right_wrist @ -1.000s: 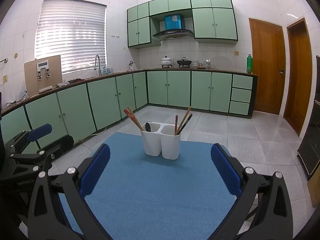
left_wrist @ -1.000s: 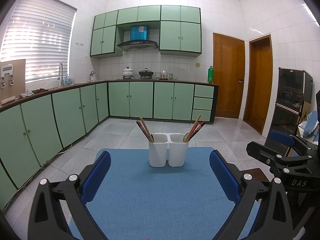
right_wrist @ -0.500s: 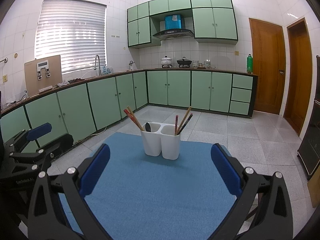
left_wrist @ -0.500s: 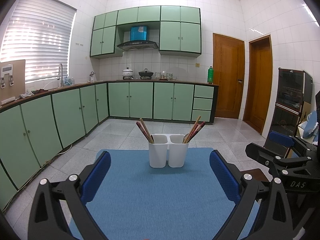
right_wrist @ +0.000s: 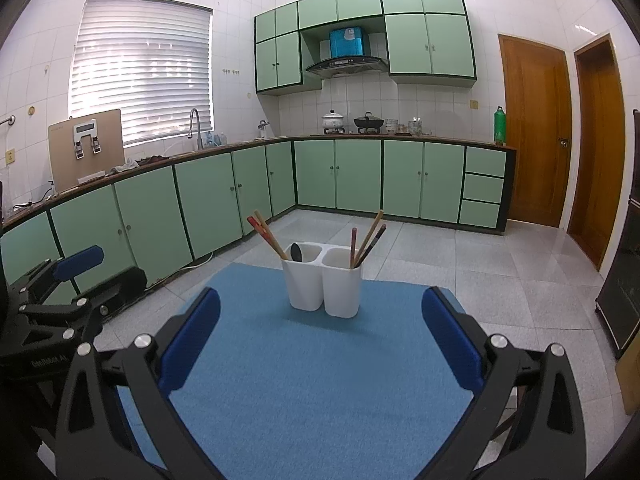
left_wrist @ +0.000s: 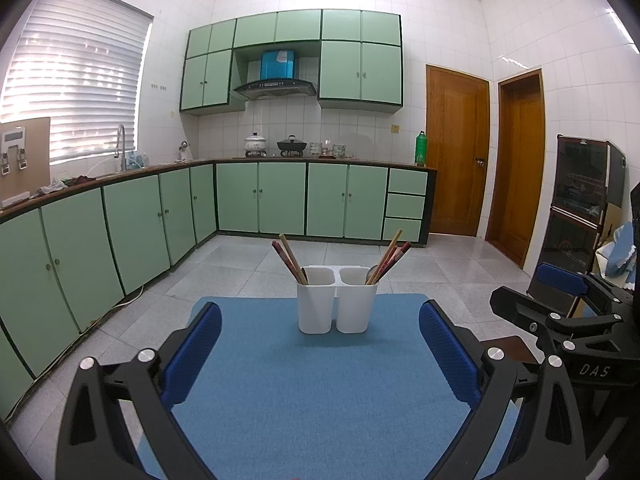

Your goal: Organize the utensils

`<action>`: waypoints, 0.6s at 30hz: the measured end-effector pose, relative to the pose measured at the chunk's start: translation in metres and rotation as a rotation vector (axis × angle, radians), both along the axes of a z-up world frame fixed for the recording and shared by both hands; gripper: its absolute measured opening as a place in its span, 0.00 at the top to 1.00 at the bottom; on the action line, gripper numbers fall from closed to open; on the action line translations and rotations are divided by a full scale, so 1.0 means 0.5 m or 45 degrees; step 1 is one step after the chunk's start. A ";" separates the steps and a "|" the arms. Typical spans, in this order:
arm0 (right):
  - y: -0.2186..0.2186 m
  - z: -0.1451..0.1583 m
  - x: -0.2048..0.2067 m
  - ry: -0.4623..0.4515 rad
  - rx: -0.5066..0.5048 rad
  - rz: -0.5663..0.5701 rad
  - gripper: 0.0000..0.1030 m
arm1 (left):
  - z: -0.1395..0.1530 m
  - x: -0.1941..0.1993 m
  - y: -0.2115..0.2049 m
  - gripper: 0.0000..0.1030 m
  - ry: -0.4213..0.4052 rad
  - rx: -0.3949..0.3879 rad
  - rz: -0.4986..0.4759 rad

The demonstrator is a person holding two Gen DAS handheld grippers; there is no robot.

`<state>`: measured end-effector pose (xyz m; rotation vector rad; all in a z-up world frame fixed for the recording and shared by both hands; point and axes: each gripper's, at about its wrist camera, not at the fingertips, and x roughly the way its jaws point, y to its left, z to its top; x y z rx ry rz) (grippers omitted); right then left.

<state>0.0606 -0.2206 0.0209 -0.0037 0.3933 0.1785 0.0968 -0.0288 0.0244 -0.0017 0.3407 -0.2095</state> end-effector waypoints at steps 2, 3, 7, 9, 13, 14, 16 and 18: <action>0.000 0.000 0.000 -0.001 0.000 0.000 0.05 | 0.000 0.000 0.000 0.06 0.001 -0.002 -0.001; 0.000 0.000 0.001 0.000 0.000 0.001 0.05 | 0.000 0.000 -0.001 0.06 0.002 -0.002 0.000; 0.001 0.000 0.001 0.003 0.000 0.000 0.05 | 0.001 0.000 -0.001 0.06 0.002 -0.001 -0.001; 0.001 0.000 0.001 0.005 0.002 0.000 0.05 | 0.001 0.000 -0.002 0.06 0.001 -0.002 -0.001; 0.000 0.000 0.001 0.006 0.001 0.001 0.05 | 0.001 0.000 -0.001 0.06 0.003 -0.006 -0.002; 0.000 0.000 0.002 0.008 0.000 0.001 0.05 | 0.001 0.000 -0.001 0.06 0.004 -0.010 -0.005; -0.003 -0.001 0.004 0.009 0.001 0.000 0.05 | -0.002 0.000 -0.002 0.06 0.008 -0.014 -0.007; -0.004 -0.002 0.005 0.014 0.003 0.000 0.05 | -0.003 0.000 -0.004 0.06 0.009 -0.014 -0.006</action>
